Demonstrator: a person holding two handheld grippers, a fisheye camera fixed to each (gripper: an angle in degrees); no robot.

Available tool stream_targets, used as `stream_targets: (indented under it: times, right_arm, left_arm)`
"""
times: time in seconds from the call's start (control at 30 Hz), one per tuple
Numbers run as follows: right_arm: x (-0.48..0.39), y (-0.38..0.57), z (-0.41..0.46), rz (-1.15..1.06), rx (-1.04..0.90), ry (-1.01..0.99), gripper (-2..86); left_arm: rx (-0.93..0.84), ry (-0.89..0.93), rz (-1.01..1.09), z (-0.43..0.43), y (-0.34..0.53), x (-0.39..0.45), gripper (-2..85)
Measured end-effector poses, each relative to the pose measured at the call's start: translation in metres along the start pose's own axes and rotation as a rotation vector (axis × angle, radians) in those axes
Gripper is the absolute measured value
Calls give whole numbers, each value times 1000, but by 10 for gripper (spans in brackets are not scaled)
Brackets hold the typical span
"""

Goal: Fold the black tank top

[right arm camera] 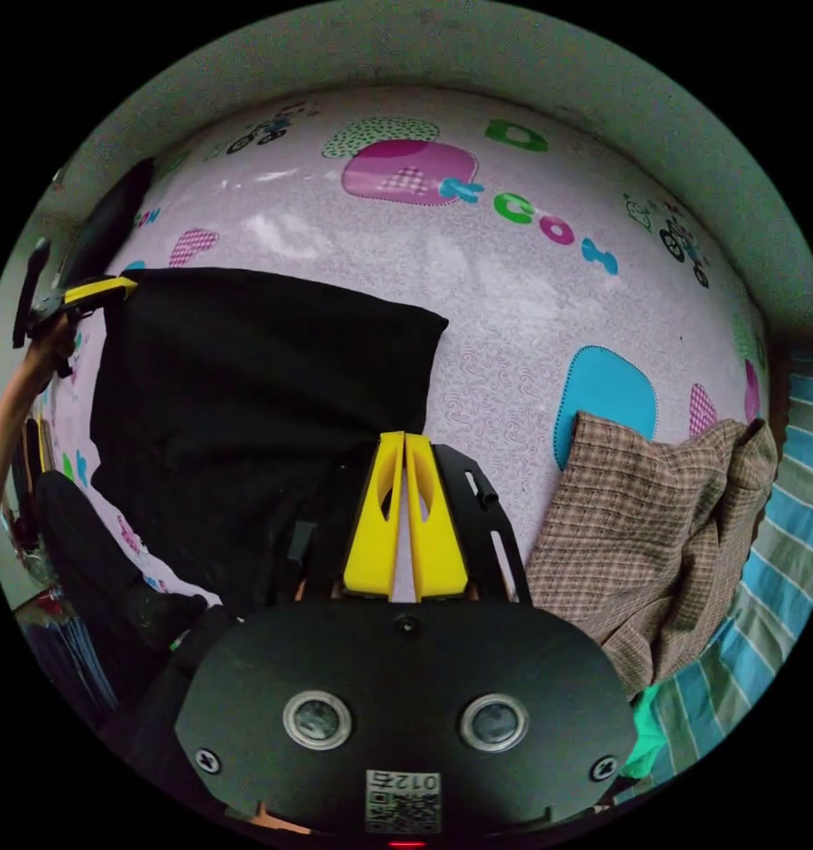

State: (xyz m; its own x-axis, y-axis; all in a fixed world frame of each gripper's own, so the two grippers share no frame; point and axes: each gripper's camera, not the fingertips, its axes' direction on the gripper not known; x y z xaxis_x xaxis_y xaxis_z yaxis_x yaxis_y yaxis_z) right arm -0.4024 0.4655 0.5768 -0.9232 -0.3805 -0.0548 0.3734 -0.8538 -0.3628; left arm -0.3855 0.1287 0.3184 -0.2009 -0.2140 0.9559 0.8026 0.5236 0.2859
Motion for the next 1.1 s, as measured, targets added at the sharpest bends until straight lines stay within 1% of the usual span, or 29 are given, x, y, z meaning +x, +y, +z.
stream_targets:
  times: [0.17, 0.23, 0.33, 0.4, 0.5, 0.6, 0.7, 0.8, 0.87, 0.9, 0.93, 1.0, 1.1]
  right_arm:
    - [3, 4, -13, 72, -34, -49, -10]
    - [5, 5, -30, 120, 28, -32, -10]
    - [7, 3, -45, 160, 132, -50, -10]
    - [6, -2, -45, 173, 157, -71, -10]
    - [4, -11, -36, 191, 144, -124, -10]
    - [5, -17, -27, 193, 98, -99, -10]
    - [12, -17, -31, 207, 113, -114, -10]
    - [14, -10, -41, 247, 152, -36, -10]
    - [13, -2, -48, 238, 173, -59, -10]
    - [10, 6, -52, 227, 184, -110, -10]
    - [6, 15, -54, 211, 187, -150, -9]
    - [-2, 28, -53, 177, 159, -162, -9]
    - [-13, 46, -47, 133, 103, -193, -10]
  left_arm:
    - [-23, 36, 0, -4, 1, -4, 2]
    - [-15, 44, -11, -11, 3, -6, 2]
    - [48, 36, -12, -27, 7, -8, 2]
    - [40, 30, -10, -28, 5, -10, 2]
    - [-9, 27, -28, -16, 1, -18, 2]
    - [-31, 17, -34, -9, 1, -24, 1]
    - [-5, 35, -26, -11, 2, -34, 0]
    - [41, 34, -79, -24, 6, -53, 1]
    - [94, 77, -189, -44, 17, -85, 3]
    - [109, 100, -209, -53, 24, -97, 4]
    - [120, 106, -208, -57, 28, -100, 4]
    - [118, 120, -177, -63, 40, -101, 5]
    - [52, 204, -101, -52, 63, -85, 6]
